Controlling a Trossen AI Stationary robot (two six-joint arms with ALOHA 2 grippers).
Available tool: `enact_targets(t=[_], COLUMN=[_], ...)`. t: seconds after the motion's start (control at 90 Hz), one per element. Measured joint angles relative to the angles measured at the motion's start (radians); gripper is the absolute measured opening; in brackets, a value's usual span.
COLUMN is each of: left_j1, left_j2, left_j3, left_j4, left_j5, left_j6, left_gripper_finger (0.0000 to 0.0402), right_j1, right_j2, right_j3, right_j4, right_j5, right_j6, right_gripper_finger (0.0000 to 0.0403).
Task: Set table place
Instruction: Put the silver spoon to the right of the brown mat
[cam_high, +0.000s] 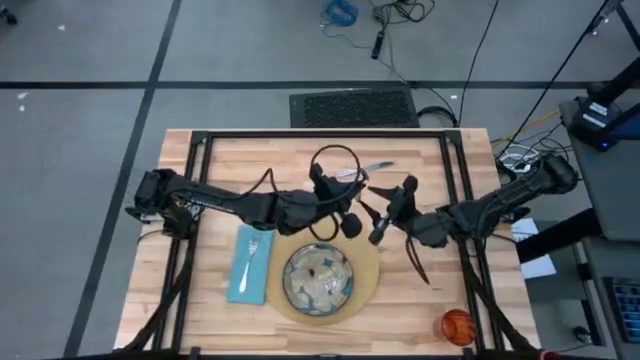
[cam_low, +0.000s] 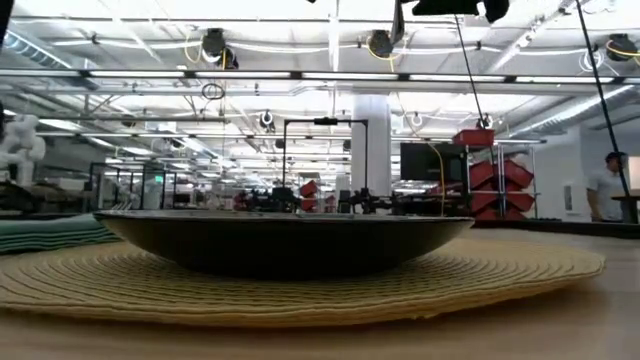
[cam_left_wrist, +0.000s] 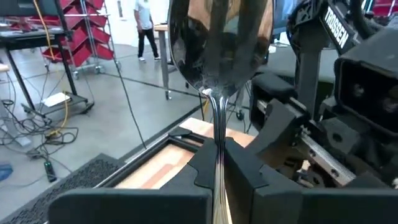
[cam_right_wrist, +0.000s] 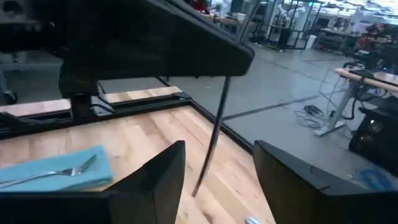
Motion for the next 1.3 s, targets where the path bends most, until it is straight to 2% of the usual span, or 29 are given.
enact_targets(t=[0.289,0.411,0.5,0.589,0.711,0.767,1.011,1.144,1.233,1.3], left_j1=[0.0,0.001,0.001,0.001,0.001,0.0,0.0,0.0,0.003,0.006], left_j2=[0.0,0.0,0.0,0.0,0.0,0.0,0.001,0.0,-0.015,-0.027], left_j3=[0.0,0.0,0.0,0.0,0.0,-0.001,-0.001,-0.002,-0.001,-0.001], left_j4=[0.011,0.015,0.015,0.015,0.014,0.009,-0.02,-0.016,-0.072,-0.12], left_j5=[0.031,0.085,0.091,0.104,0.106,0.11,0.13,0.153,0.168,0.168], left_j6=[-0.02,-0.029,-0.029,-0.029,-0.029,-0.028,-0.02,-0.075,-0.124,-0.106], left_gripper_finger=[0.0,0.0,0.0,0.0,0.0,0.0,0.0005,0.0032,0.0052,0.0067], right_j1=[-0.022,-0.022,-0.025,-0.03,-0.041,-0.046,-0.067,-0.072,-0.072,-0.072], right_j2=[0.002,0.002,0.002,0.002,0.002,0.002,0.001,0.0,-0.005,-0.015], right_j3=[0.0,0.0,0.0,0.0,0.0,0.0,0.0,0.004,0.01,0.018], right_j4=[0.035,0.064,0.063,0.052,0.02,0.012,-0.027,-0.034,-0.037,-0.044], right_j5=[-0.033,-0.081,-0.086,-0.107,-0.146,-0.155,-0.207,-0.217,-0.217,-0.216], right_j6=[-0.02,-0.057,-0.058,-0.06,-0.061,-0.066,-0.04,-0.045,-0.053,-0.056], right_gripper_finger=[0.018,0.018,0.0169,0.0137,0.0037,0.0014,0.0001,0.0001,0.0001,0.0])
